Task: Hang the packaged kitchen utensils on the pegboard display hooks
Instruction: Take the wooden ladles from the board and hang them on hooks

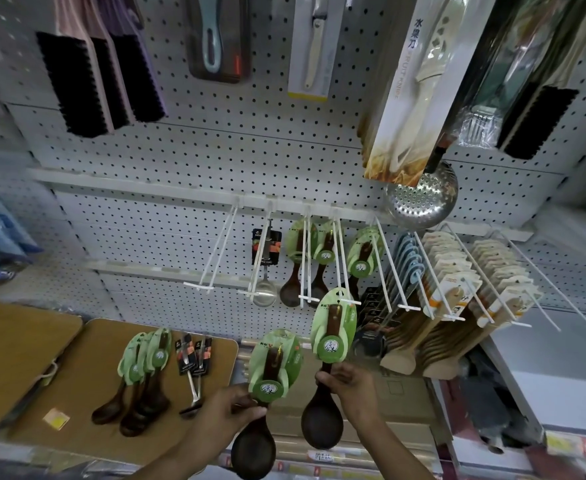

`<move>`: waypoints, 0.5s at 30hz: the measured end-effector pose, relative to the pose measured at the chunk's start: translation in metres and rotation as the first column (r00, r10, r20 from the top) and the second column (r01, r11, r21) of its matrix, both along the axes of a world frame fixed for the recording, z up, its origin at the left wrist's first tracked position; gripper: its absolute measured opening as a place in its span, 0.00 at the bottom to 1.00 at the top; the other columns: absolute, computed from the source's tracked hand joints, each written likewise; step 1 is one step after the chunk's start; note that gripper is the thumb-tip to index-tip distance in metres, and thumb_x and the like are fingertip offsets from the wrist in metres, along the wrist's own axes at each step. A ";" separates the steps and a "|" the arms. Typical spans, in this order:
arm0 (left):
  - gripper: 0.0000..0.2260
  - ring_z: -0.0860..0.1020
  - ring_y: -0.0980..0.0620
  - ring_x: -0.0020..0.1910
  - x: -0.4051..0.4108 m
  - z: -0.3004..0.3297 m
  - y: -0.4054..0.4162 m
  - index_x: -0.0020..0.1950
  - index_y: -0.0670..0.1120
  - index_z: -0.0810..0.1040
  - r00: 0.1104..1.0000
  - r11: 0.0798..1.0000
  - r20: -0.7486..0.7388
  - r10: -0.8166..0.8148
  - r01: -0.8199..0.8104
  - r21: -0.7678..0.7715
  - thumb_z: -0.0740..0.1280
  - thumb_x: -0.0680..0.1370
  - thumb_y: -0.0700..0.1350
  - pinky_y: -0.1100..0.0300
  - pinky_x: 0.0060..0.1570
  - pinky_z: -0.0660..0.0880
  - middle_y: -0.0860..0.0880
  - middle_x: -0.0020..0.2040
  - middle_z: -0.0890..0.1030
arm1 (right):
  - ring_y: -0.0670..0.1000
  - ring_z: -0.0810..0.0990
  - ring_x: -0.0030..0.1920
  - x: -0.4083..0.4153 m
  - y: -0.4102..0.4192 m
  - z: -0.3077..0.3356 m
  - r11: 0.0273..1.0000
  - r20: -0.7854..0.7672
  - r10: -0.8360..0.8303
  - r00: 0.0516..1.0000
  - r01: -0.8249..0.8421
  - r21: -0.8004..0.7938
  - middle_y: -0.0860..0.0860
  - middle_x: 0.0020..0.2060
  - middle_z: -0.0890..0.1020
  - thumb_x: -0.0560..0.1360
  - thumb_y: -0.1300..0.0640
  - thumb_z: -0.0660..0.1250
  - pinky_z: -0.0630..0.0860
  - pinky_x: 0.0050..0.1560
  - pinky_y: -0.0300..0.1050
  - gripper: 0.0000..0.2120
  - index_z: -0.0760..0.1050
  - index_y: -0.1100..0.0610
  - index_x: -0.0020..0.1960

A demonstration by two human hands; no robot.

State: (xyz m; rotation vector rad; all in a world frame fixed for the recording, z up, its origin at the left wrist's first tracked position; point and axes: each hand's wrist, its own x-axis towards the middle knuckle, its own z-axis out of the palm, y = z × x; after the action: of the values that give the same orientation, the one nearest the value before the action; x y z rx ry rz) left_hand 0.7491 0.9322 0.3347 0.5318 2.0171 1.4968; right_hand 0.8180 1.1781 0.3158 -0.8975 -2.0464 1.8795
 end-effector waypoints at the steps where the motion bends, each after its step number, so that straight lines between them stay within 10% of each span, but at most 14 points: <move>1: 0.13 0.83 0.53 0.49 -0.001 -0.002 0.001 0.46 0.61 0.84 1.000 1.000 0.005 0.003 -0.003 -0.009 0.74 0.74 0.40 0.53 0.55 0.77 0.50 0.45 0.87 | 0.56 0.85 0.40 -0.002 0.001 0.001 1.000 0.004 0.001 1.000 -0.001 -0.005 0.56 0.35 0.86 0.66 0.69 0.77 0.81 0.48 0.54 0.06 0.82 0.61 0.38; 8: 0.13 0.84 0.48 0.50 0.000 -0.010 0.002 0.48 0.57 0.85 0.997 0.998 0.044 0.060 -0.059 -0.026 0.79 0.65 0.54 0.48 0.58 0.78 0.47 0.46 0.87 | 0.53 0.84 0.37 -0.025 0.015 0.010 1.000 -0.010 0.026 1.000 -0.025 0.016 0.58 0.34 0.85 0.67 0.70 0.76 0.80 0.45 0.51 0.05 0.81 0.66 0.38; 15: 0.13 0.83 0.55 0.50 0.000 -0.014 0.000 0.47 0.58 0.85 0.995 0.992 0.056 0.084 -0.078 -0.097 0.76 0.72 0.39 0.57 0.56 0.78 0.50 0.45 0.87 | 0.56 0.84 0.42 -0.063 0.038 0.012 0.999 0.024 0.008 1.000 -0.008 0.032 0.57 0.36 0.85 0.64 0.65 0.80 0.81 0.49 0.55 0.09 0.80 0.60 0.39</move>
State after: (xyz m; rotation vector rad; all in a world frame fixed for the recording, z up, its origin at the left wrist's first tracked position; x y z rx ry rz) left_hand 0.7491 0.9320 0.3211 0.3663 2.0734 1.4377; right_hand 0.7546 1.2160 0.3278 -0.9098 -2.0912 1.8427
